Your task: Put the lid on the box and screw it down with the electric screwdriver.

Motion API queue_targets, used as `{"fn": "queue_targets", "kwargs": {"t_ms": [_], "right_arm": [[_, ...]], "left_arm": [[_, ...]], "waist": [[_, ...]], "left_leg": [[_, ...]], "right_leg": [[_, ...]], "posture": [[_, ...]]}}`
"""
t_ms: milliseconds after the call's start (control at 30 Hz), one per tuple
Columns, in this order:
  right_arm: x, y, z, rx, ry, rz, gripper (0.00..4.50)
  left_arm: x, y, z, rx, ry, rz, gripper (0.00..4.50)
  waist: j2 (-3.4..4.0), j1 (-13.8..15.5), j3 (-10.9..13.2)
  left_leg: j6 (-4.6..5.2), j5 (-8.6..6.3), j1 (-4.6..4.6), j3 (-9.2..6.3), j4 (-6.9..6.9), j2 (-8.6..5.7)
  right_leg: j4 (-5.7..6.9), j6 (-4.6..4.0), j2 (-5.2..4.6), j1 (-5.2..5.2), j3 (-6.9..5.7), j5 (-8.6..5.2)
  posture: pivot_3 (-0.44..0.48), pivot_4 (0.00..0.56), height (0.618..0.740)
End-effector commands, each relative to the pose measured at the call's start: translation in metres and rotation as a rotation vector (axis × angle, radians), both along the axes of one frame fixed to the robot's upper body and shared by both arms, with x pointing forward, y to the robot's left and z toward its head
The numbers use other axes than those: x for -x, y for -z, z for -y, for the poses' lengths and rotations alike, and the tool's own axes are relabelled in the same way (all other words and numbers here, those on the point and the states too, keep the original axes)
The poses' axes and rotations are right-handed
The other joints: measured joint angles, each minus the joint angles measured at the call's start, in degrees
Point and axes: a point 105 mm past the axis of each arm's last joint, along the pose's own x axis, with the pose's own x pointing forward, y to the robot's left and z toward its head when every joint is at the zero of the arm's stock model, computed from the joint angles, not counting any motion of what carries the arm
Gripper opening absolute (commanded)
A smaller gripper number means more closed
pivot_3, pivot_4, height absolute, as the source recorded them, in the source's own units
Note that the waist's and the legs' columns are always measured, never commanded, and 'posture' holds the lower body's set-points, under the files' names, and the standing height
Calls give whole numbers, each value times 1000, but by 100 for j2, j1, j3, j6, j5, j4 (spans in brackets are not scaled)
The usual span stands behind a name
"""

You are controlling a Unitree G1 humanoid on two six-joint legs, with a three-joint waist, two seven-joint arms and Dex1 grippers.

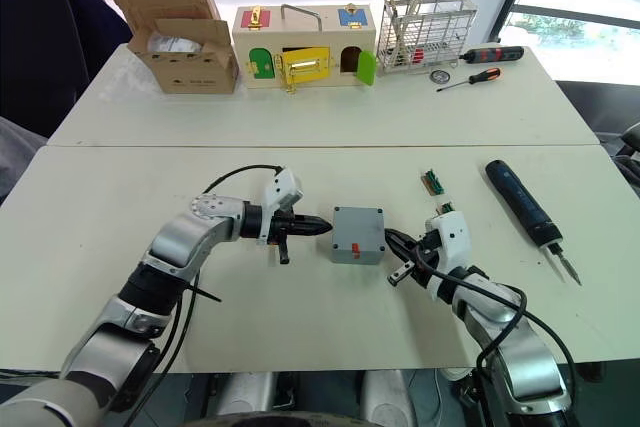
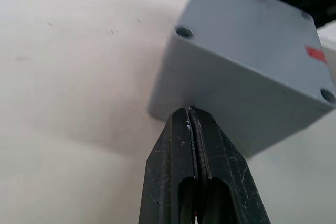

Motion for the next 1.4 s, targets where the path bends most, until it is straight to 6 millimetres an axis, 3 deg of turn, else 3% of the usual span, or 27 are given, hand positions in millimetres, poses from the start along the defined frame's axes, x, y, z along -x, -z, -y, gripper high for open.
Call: {"fn": "queue_targets", "kwargs": {"t_ms": [33, 167, 200, 300, 467, 533, 567, 733, 900, 1333, 1400], "right_arm": [[11, -40, 23, -26, 72, 96, 77], [20, -58, 49, -72, 187, 107, 77], [20, -59, 58, -68, 225, 104, 309], [17, -54, 76, -24, 291, 80, 1354], [2, -46, 87, -28, 343, 48, 3672], [-7, -42, 89, -35, 343, 33, 4364], [-12, -40, 90, -47, 351, 27, 4438], [-30, -31, 99, -32, 362, 4, 4438], [-34, -23, 102, -10, 358, -8, 3132], [-45, -22, 96, -28, 333, 14, 3132], [-46, -22, 95, -25, 329, 13, 2527]], "left_arm": [[-1, -54, -16, 90, -23, 124, 0], [28, -73, -6, 88, 111, 160, 0], [38, -73, -2, 78, 157, 168, 0], [58, -71, 8, 51, 250, 183, 0], [66, -61, 16, 4, 288, 203, 0], [68, -60, 18, 14, 287, 191, 0], [69, -58, 19, 15, 284, 188, 0], [71, -57, 19, 18, 248, 181, 0], [72, -55, 16, 14, 221, 175, 0], [71, -55, 16, 13, 206, 172, 0], [71, -55, 16, 11, 205, 173, 0]], "waist": [[4, -3, 3], [5, 10, 3], [5, 14, 3], [6, -3, 3], [16, -6, 5], [18, -8, 6], [18, -9, 7], [26, 19, 11], [28, -10, 13], [36, -6, 17], [36, -4, 17]], "left_leg": [[0, 0, 0, -1, 0, 3], [-1, 0, 2, -1, 1, 6], [-1, 0, 2, -3, 1, 5], [-1, 0, 2, 0, 1, 2], [-1, 0, 6, 2, 1, -6], [-1, 0, 6, 2, 0, -7], [-1, 0, 6, 3, 0, -7], [-1, 0, 5, 2, 0, -8], [-1, 0, 4, 5, 0, -9], [-31, 18, 5, 5, -1, -7], [-32, 18, 5, 5, -1, -8]], "right_leg": [[2, 0, 0, -1, 0, 0], [3, -2, -1, 2, 0, -1], [2, -2, -2, 3, 0, -1], [-2, -3, -4, 6, 1, -2], [1, -5, -1, 4, 3, -3], [0, -5, 0, 3, 3, -3], [0, -4, 0, 3, 3, -2], [0, -3, 0, 3, 4, -2], [-1, -1, 0, 4, 5, -1], [0, 0, 1, 2, 5, -1], [0, 0, 1, 2, 5, -1]], "posture": [[0, 150, 728], [0, 150, 728], [0, 150, 728], [0, 150, 728], [0, 150, 728], [0, 150, 728], [0, 150, 728], [0, 150, 728], [0, 150, 728], [0, 150, 728], [0, 150, 728]]}}
